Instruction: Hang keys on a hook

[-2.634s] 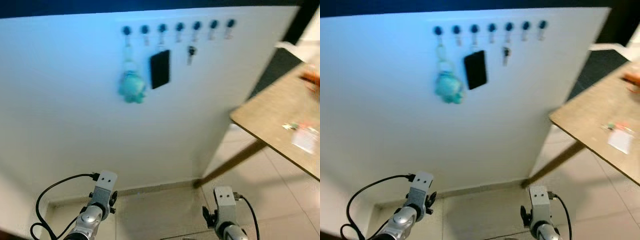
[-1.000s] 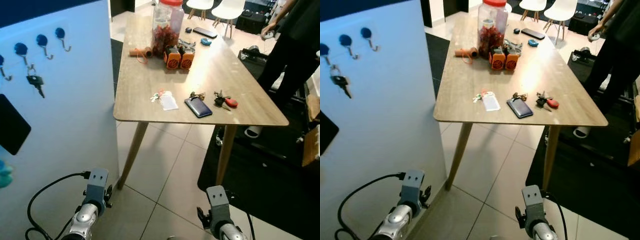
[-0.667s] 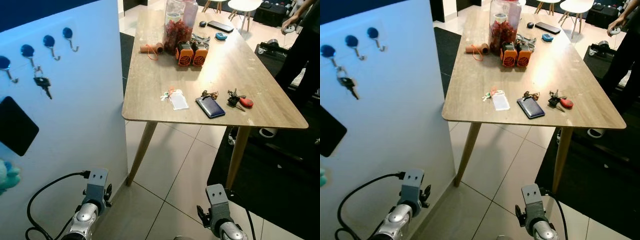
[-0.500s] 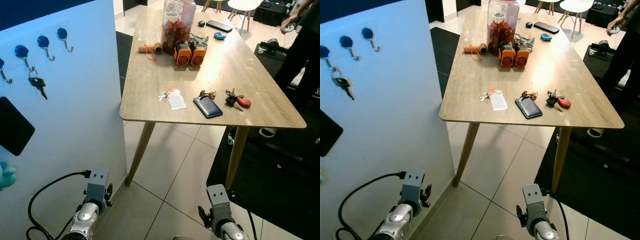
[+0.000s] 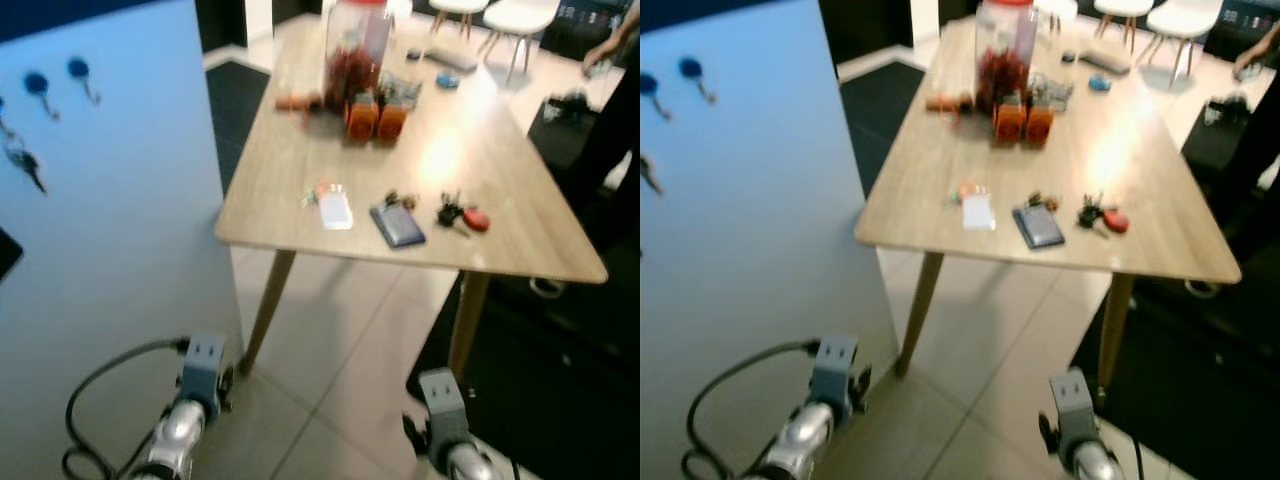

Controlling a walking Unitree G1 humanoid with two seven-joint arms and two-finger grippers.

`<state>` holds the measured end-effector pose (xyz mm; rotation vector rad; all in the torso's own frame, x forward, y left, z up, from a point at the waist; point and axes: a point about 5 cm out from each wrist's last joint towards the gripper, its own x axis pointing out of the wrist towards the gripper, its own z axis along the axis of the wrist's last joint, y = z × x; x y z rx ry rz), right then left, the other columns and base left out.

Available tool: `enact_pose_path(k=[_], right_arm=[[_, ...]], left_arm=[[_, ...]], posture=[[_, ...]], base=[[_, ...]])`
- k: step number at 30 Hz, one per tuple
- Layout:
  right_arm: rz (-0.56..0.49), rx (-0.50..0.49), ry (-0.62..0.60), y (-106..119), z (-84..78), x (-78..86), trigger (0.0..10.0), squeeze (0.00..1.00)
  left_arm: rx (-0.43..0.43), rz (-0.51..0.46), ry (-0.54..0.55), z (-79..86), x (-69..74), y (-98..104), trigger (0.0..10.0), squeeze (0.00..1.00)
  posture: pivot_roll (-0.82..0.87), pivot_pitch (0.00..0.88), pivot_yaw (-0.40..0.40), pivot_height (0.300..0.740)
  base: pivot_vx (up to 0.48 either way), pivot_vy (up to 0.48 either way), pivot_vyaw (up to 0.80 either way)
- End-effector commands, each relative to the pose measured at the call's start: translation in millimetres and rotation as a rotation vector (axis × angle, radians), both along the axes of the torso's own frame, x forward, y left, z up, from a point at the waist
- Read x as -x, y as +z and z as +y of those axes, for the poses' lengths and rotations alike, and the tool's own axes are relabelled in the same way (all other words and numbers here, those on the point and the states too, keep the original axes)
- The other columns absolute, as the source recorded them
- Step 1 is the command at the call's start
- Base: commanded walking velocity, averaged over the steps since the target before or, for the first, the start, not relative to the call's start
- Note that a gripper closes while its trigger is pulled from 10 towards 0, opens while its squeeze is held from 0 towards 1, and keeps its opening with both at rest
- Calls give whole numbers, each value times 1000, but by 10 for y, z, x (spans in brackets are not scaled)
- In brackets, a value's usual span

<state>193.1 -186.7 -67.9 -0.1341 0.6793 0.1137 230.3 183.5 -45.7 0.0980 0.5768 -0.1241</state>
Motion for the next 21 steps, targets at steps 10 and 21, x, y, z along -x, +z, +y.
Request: enact_pose_path(k=[10,21], right_arm=[[45,18,-19,-59,-75,116,10000,0],[50,22,-22,-72,-88,152,10000,0]], left_arm=[[2,26,-46,-111,-30,-10,10000,0],[45,13,1,-126,-96,28,10000,0]], posture=[[21,31,-25,740],[12,21,-22,740]], base=[[0,0,0],[97,0,0]])
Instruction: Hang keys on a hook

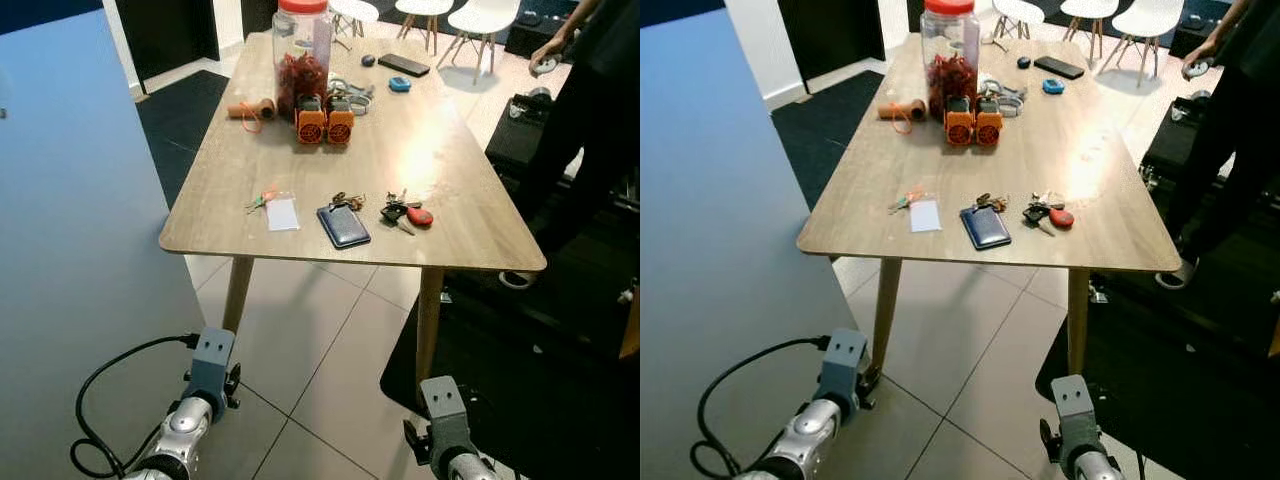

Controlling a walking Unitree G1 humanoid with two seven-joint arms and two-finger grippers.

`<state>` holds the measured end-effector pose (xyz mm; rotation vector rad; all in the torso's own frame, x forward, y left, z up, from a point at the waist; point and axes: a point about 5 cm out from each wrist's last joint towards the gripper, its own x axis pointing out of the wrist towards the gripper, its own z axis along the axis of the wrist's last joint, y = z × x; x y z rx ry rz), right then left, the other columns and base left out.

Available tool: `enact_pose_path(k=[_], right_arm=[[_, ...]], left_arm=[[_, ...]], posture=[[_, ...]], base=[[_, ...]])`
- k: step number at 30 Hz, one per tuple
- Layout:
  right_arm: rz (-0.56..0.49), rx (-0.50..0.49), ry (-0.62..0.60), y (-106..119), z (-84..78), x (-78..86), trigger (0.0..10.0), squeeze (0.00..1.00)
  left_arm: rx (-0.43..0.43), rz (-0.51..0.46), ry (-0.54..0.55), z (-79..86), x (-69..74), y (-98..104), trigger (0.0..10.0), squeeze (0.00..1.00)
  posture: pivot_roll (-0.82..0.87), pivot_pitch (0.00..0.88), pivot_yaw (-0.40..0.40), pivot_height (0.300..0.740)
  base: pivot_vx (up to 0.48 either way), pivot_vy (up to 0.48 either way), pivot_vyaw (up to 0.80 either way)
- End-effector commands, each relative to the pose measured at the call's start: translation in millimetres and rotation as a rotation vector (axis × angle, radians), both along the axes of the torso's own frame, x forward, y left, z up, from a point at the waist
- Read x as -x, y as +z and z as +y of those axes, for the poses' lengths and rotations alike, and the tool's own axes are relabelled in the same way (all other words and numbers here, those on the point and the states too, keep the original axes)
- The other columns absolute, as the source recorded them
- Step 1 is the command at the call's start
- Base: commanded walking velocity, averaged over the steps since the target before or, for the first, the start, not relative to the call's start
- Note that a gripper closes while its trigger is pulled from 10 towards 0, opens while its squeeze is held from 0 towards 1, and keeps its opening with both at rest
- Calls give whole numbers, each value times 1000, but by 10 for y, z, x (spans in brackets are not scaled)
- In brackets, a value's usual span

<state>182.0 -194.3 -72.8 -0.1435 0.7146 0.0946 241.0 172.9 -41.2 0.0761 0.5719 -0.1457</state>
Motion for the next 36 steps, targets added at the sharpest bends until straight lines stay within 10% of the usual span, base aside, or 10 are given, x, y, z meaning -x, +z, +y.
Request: enact_pose_path(k=[1,36], right_arm=[[19,5,-5,-26,-11,47,10000,0],[26,8,25,-23,-2,35,10000,0]], left_arm=[[22,17,22,-13,11,-18,10000,0],[32,34,58,77,123,-78,10000,0]], posture=[[12,21,-23,740],[7,34,-40,740]], base=[[412,0,0],[149,-18,0]])
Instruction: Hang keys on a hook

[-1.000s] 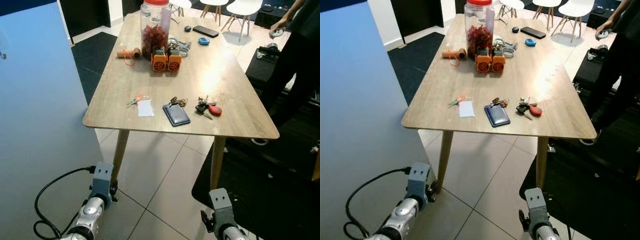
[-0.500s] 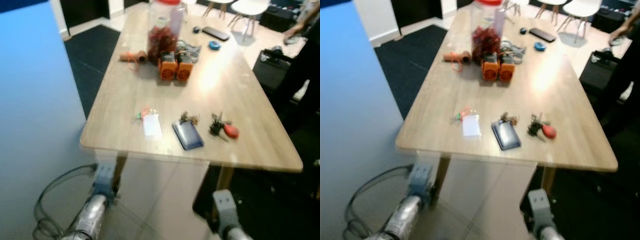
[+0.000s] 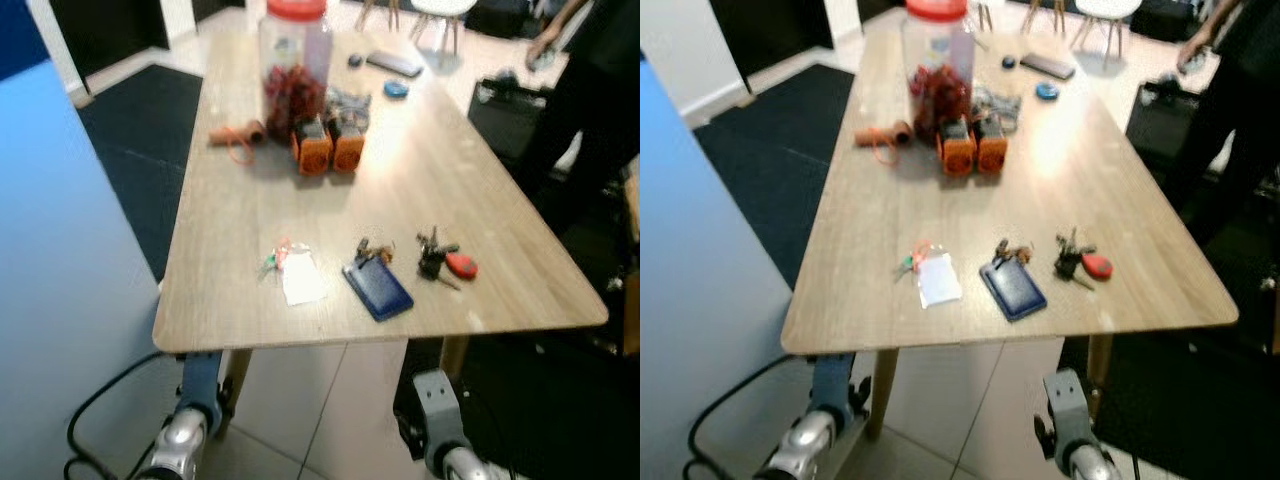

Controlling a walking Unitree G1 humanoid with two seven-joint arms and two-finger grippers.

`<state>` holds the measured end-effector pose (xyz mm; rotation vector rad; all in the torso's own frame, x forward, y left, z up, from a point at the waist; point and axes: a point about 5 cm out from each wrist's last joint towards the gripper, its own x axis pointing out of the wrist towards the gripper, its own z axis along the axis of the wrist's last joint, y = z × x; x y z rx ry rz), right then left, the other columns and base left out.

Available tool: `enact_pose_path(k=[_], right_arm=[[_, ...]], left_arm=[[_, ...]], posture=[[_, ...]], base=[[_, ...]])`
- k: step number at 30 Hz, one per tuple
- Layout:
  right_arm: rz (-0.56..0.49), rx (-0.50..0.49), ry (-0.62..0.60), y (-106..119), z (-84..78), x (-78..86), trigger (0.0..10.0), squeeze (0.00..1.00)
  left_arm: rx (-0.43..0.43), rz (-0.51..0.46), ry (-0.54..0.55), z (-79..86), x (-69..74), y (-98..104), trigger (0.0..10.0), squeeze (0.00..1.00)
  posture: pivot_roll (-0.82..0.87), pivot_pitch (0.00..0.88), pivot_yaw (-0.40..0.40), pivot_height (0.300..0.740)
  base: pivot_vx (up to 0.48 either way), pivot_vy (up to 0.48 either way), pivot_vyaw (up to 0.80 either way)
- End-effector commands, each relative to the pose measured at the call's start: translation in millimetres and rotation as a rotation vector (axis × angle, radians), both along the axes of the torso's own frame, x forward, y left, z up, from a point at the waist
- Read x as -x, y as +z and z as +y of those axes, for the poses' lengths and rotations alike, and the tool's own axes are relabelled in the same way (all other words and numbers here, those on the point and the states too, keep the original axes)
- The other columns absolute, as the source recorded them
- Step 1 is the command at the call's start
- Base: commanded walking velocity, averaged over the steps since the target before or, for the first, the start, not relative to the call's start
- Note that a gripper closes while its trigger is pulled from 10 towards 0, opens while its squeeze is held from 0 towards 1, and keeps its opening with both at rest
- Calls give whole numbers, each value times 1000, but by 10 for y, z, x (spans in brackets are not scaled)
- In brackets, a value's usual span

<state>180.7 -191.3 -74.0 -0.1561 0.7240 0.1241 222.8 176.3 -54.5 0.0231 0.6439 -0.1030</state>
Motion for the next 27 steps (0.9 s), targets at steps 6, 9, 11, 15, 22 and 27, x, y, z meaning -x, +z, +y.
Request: enact_pose_path(k=[6,9,11,15,22,27], right_arm=[[18,6,-9,-13,-37,23,10000,0],[19,6,-9,-13,-37,22,10000,0],[19,6,-10,-14,-36,22,10000,0],[21,7,-10,-17,-36,30,10000,0],[27,8,-13,-26,-38,45,10000,0],[28,8,-14,-28,-34,46,10000,0]], left_arm=[[1,-35,-2,49,-54,53,10000,0],[1,-33,-4,50,-55,53,10000,0],[1,-33,-4,51,-55,53,10000,0],[-1,-32,-7,56,-53,52,10000,0],[-7,-29,-9,71,-56,54,10000,0],[-9,-28,-9,84,-60,57,10000,0]], posture=[[7,36,-39,740],[7,36,-38,740],[7,36,-38,740],[7,37,-38,740],[8,39,-37,740],[8,41,-34,740]], base=[[0,-407,0],[0,-480,0],[0,-480,0],[0,-480,0],[0,-480,0],[0,-480,0]])
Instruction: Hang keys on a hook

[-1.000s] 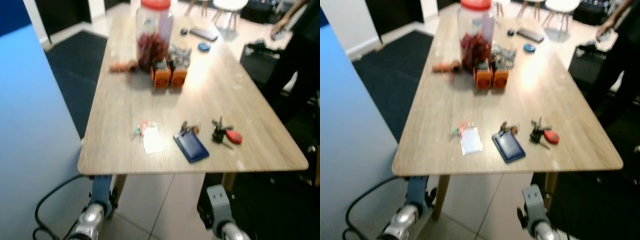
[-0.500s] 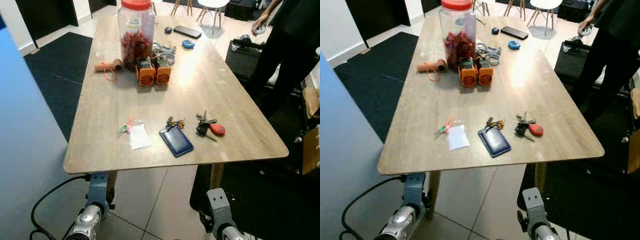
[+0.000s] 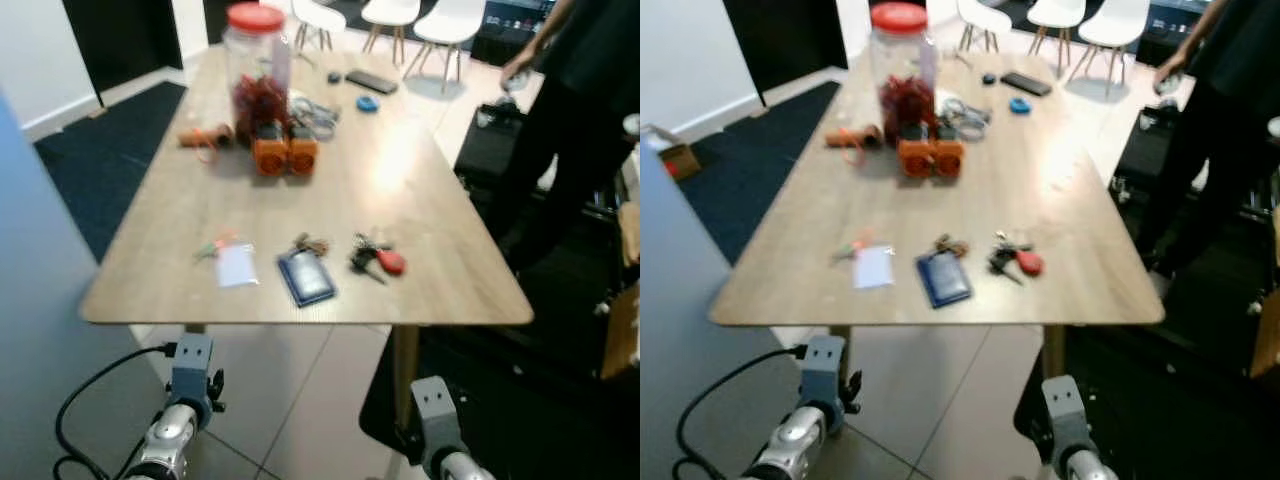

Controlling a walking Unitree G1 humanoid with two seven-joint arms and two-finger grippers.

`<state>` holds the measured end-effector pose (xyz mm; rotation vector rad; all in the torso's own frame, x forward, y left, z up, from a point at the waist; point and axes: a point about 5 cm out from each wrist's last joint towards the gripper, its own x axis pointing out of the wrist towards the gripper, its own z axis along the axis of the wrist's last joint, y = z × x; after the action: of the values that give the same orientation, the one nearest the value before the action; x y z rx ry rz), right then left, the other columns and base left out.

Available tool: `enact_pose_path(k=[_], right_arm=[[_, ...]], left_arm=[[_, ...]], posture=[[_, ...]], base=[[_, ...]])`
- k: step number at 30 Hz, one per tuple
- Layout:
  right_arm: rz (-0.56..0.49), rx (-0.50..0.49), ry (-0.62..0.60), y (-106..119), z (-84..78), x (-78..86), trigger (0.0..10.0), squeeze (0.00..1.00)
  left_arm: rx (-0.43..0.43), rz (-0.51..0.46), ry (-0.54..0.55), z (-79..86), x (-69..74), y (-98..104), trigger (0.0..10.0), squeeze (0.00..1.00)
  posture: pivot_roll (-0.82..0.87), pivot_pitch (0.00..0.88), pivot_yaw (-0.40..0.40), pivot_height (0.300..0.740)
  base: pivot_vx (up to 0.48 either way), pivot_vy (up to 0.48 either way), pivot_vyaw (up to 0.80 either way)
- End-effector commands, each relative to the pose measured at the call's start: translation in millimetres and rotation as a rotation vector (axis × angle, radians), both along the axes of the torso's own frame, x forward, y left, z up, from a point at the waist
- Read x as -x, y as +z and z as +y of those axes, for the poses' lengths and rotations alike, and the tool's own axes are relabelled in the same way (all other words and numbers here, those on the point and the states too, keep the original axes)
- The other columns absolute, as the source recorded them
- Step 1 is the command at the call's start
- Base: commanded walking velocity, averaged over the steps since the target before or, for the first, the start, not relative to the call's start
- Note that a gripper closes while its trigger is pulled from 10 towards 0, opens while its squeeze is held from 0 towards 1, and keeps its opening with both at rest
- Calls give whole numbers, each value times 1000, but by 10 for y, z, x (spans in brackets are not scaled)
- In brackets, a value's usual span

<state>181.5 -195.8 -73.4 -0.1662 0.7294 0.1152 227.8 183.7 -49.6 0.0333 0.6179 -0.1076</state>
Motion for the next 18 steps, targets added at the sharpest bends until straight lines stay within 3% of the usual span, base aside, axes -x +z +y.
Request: enact_pose_path(k=[1,3,18], right_arm=[[24,-6,-11,-34,12,53,10000,0],[25,-6,-12,-35,13,53,10000,0],[49,-1,-17,-61,16,88,10000,0]], left_arm=[[-4,-1,-3,12,-13,9,10000,0],[-8,-2,-4,12,-19,13,10000,0],[-40,-11,-18,-20,-66,36,10000,0]], posture=[[9,42,-33,740],[11,43,-32,740],[34,46,-29,740]], base=[[0,-480,0],[0,-480,0],[0,0,0]])
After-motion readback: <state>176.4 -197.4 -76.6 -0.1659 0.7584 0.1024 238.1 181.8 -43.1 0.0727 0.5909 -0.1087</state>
